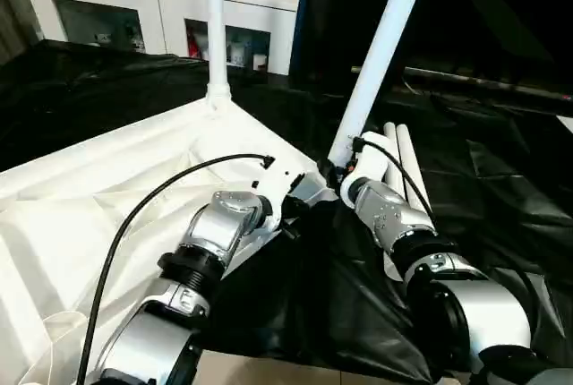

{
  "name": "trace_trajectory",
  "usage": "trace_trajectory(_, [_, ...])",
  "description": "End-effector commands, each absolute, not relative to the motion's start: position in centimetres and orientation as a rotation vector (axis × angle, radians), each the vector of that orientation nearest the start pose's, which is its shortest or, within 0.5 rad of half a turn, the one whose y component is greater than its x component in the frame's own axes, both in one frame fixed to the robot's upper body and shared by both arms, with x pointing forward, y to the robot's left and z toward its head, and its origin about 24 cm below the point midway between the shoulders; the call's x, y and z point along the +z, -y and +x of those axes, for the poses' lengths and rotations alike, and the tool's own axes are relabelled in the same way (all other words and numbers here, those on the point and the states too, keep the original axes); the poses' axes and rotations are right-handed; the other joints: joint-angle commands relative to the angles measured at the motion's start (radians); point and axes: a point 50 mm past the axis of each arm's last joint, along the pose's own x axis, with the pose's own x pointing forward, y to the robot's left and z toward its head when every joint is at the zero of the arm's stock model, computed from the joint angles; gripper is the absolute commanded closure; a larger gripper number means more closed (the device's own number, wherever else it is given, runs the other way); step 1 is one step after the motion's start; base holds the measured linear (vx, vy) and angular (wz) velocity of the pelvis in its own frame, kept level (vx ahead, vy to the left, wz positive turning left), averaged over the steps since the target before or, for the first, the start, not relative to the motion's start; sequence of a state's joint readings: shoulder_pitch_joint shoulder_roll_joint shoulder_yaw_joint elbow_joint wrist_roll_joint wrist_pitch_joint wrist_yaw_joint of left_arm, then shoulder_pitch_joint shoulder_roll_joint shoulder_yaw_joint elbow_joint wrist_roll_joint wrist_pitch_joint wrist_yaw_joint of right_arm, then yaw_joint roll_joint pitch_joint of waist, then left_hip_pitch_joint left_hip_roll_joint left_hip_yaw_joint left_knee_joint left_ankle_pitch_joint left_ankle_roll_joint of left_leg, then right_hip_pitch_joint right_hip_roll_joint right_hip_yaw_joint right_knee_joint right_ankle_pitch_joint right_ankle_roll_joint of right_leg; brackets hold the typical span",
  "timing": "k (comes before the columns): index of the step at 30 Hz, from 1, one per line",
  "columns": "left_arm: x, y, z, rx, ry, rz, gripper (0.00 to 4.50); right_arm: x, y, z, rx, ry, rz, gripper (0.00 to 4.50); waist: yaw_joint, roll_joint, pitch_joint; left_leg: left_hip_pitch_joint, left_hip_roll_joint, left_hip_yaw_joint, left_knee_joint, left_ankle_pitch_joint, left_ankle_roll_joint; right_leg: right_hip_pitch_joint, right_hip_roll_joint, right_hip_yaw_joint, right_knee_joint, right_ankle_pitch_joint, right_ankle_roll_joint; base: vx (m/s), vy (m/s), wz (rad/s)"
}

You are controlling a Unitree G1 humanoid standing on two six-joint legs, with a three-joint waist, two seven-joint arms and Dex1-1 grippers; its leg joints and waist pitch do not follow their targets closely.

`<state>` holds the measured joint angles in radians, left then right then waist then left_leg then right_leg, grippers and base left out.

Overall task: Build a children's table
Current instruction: Rotate leg to tighten

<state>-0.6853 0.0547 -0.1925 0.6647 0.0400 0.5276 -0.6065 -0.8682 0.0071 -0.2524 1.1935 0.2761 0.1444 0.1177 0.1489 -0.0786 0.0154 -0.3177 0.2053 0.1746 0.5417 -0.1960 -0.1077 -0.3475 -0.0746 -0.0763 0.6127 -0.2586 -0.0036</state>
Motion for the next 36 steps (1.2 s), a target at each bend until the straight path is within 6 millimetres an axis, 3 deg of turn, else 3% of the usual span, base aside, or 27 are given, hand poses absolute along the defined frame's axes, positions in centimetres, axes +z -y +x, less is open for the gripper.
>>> trace_trajectory(1, [4.6,-4.8,33.5,-0.895,-0.566,0.126,4.5,-3.1,10.8,33.1,0.079,-0.788,0.403,1.77,-0.004,0.013,-0.01,-0.009,0.04,-0.017,-0.082,-0.282,-0.024,-0.001,-0.086,0.062,-0.1,-0.257,-0.1,0.0,0.0,0.0])
trace_trajectory(4, [4.6,-4.9,33.6,-0.899,-0.562,0.144,4.5,-2.8,10.5,33.3,0.119,-0.77,0.396,1.77,-0.005,0.013,-0.008,-0.008,0.041,-0.018,-0.084,-0.3,-0.023,-0.003,-0.088,0.063,-0.104,-0.298,-0.092,0.0,0.0,0.0])
trace_trajectory(6, [4.6,-5.0,33.6,-0.903,-0.557,0.153,4.5,-2.4,10.5,33.6,0.136,-0.75,0.394,1.21,-0.005,0.014,-0.008,-0.007,0.041,-0.018,-0.084,-0.305,-0.022,-0.005,-0.088,0.063,-0.106,-0.307,-0.089,0.0,0.0,0.0])
trace_trajectory(9, [4.7,-5.1,33.7,-0.912,-0.544,0.163,4.5,-1.9,10.4,34.0,0.161,-0.727,0.395,1.02,-0.005,0.016,-0.008,-0.007,0.041,-0.018,-0.085,-0.305,-0.021,-0.005,-0.088,0.064,-0.108,-0.309,-0.09,0.0,0.0,0.0])
trace_trajectory(10, [4.7,-5.1,33.7,-0.912,-0.543,0.163,4.5,-1.8,10.3,34.1,0.168,-0.723,0.39,1.02,-0.001,0.015,-0.013,-0.006,0.042,-0.014,-0.08,-0.262,-0.016,-0.002,-0.087,0.066,-0.101,-0.238,-0.102,0.0,0.0,0.0])
trace_trajectory(12, [4.8,-5.3,33.7,-0.914,-0.542,0.168,4.5,-1.4,10.3,34.4,0.198,-0.7,0.374,0.7,-0.004,0.019,-0.011,-0.012,0.041,-0.013,-0.081,-0.23,-0.011,0.001,-0.082,0.063,-0.095,-0.181,-0.117,0.0,0.0,0.0])
trace_trajectory(15, [5.0,-5.7,33.7,-0.944,-0.53,0.199,4.5,-0.3,10.4,35.1,0.279,-0.639,0.353,0.54,-0.005,0.021,-0.012,-0.012,0.042,-0.013,-0.079,-0.222,-0.009,0.004,-0.086,0.064,-0.096,-0.193,-0.124,0.0,0.0,0.0])
trace_trajectory(17, [5.0,-5.8,33.7,-0.948,-0.531,0.204,4.5,-0.1,10.4,35.2,0.299,-0.628,0.354,0.19,0.002,0.018,-0.02,-0.01,0.041,-0.006,-0.068,-0.164,0.007,0.008,-0.087,0.065,-0.086,-0.091,-0.145,0.0,0.0,0.0])
trace_trajectory(18, [5.1,-6.0,33.7,-0.951,-0.532,0.207,4.5,0.1,10.5,35.3,0.314,-0.62,0.355,0.14,-0.004,0.015,-0.028,-0.026,0.035,-0.008,-0.059,-0.064,0.024,0.024,-0.079,0.062,-0.063,0.046,-0.165,0.0,0.0,0.0])
trace_trajectory(19, [5.1,-6.3,33.8,-0.954,-0.532,0.218,4.5,0.4,10.9,35.4,0.363,-0.61,0.33,0.14,-0.001,0.023,-0.029,-0.026,0.03,-0.003,-0.05,-0.007,0.045,0.019,-0.072,0.059,-0.056,0.162,-0.179,0.0,0.0,0.0])
trace_trajectory(21, [5.2,-6.4,33.9,-0.96,-0.533,0.228,4.5,0.5,11.0,35.4,0.391,-0.606,0.318,0.02,-0.004,0.022,-0.032,-0.027,0.026,0.0,-0.043,0.037,0.069,0.021,-0.066,0.058,-0.047,0.263,-0.198,0.0,0.0,0.0])
trace_trajectory(22, [5.2,-6.6,33.9,-0.967,-0.534,0.242,4.5,0.6,11.3,35.5,0.418,-0.602,0.309,0.02,-0.004,0.023,-0.035,-0.031,0.024,0.0,-0.035,0.081,0.098,0.023,-0.065,0.055,-0.038,0.36,-0.221,0.0,0.0,0.0])
trace_trajectory(23, [5.1,-6.8,33.9,-0.971,-0.535,0.252,4.5,0.7,11.5,35.5,0.44,-0.6,0.305,0.02,-0.006,0.023,-0.035,-0.033,0.024,0.001,-0.033,0.091,0.106,0.024,-0.064,0.055,-0.035,0.383,-0.227,0.0,0.0,0.0])
trace_trajectory(27, [5.1,-7.8,33.9,-0.999,-0.538,0.301,4.5,1.2,13.0,35.3,0.573,-0.575,0.204,0.02,-0.009,0.03,-0.031,-0.031,0.032,0.0,-0.034,0.024,0.114,0.022,-0.068,0.05,-0.043,0.298,-0.245,0.0,0.0,0.0])
trace_trajectory(28, [5.1,-8.3,33.8,-1.016,-0.535,0.329,4.5,1.5,13.7,35.3,0.63,-0.548,0.144,0.02,-0.009,0.035,-0.028,-0.032,0.035,-0.002,-0.039,-0.011,0.098,0.022,-0.074,0.051,-0.047,0.226,-0.252,0.0,0.0,0.0])
trace_trajectory(30, [5.0,-8.8,33.9,-1.017,-0.54,0.339,4.5,1.7,14.0,35.3,0.676,-0.531,0.094,0.02,-0.009,0.034,-0.027,-0.029,0.038,-0.001,-0.04,-0.042,0.082,0.022,-0.075,0.051,-0.051,0.178,-0.245,0.0,0.0,0.0])
trace_trajectory(33, [5.0,-10.1,34.0,-1.018,-0.535,0.364,4.5,2.5,15.0,35.1,0.779,-0.487,-0.002,0.02,-0.01,0.035,-0.027,-0.031,0.037,-0.001,-0.039,-0.05,0.073,0.024,-0.075,0.052,-0.05,0.162,-0.243,0.0,0.0,0.0])
trace_trajectory(36, [5.2,-11.6,34.1,-1.023,-0.529,0.39,4.5,3.5,15.7,34.8,0.904,-0.446,-0.08,0.02,-0.006,0.031,-0.027,-0.034,0.035,0.001,-0.033,-0.031,0.091,0.025,-0.073,0.053,-0.047,0.187,-0.245,0.0,0.0,0.0])
